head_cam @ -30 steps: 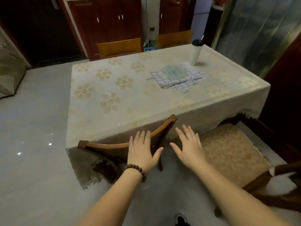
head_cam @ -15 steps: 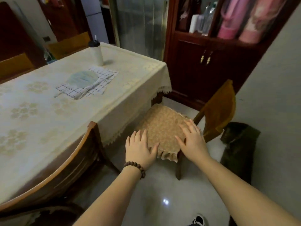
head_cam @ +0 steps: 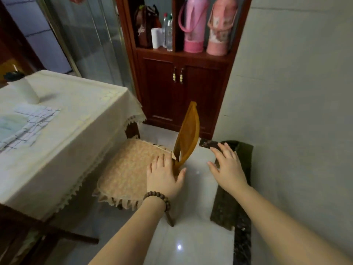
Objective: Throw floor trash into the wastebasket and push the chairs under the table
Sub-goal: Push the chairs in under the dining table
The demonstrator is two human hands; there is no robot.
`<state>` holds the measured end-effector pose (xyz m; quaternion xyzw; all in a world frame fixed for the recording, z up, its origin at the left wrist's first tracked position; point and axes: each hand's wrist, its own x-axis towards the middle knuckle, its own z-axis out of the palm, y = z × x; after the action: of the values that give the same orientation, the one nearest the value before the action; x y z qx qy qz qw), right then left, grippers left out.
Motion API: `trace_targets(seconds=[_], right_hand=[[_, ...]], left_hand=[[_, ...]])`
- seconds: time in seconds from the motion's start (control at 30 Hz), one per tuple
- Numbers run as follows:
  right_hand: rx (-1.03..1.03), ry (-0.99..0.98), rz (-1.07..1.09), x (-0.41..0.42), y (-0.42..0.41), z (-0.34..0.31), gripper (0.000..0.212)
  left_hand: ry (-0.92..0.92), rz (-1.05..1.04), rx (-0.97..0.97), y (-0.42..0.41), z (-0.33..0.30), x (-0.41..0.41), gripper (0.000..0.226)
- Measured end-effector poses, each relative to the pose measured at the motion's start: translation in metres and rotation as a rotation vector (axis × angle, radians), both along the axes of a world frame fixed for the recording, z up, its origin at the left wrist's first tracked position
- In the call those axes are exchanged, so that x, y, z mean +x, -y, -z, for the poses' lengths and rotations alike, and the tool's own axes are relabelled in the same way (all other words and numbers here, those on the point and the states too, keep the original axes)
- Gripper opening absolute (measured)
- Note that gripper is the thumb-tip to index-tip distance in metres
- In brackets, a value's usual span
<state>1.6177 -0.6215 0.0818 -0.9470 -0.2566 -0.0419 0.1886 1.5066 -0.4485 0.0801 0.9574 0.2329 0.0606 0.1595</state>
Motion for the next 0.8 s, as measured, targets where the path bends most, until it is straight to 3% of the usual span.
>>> trace_targets(seconds=[0.23, 0.5, 0.6, 0.7, 0.77, 0.8], right_hand=[[-0.021, -0.014, -0.038, 0.086, 0.036, 0.002, 0.051], [-0.058, 0.0, -0.127, 0.149, 0.008, 0.019, 0.05], [-0.078, 0.0, -0.163, 0.185, -0.012, 0.027, 0.051], [-0.098, -0.026, -0.201, 0.226, -0.045, 0.032, 0.055], [-0.123, -0.071, -0.27, 0.247, -0.067, 0.033, 0.066], [-0.146, -0.086, -0.333, 0.256, -0.077, 0.034, 0.074]], left_hand=[[0.01, -0.045, 0.019, 0.041, 0.01, 0.076, 0.075], [-0.113, -0.11, 0.05, 0.034, 0.02, 0.147, 0.084], [-0.224, -0.142, 0.028, 0.022, 0.025, 0.18, 0.093], [-0.379, -0.181, -0.122, 0.0, 0.031, 0.214, 0.103], [-0.458, -0.19, -0.175, -0.007, 0.035, 0.226, 0.094], [-0.476, -0.177, -0.16, -0.008, 0.037, 0.229, 0.078]])
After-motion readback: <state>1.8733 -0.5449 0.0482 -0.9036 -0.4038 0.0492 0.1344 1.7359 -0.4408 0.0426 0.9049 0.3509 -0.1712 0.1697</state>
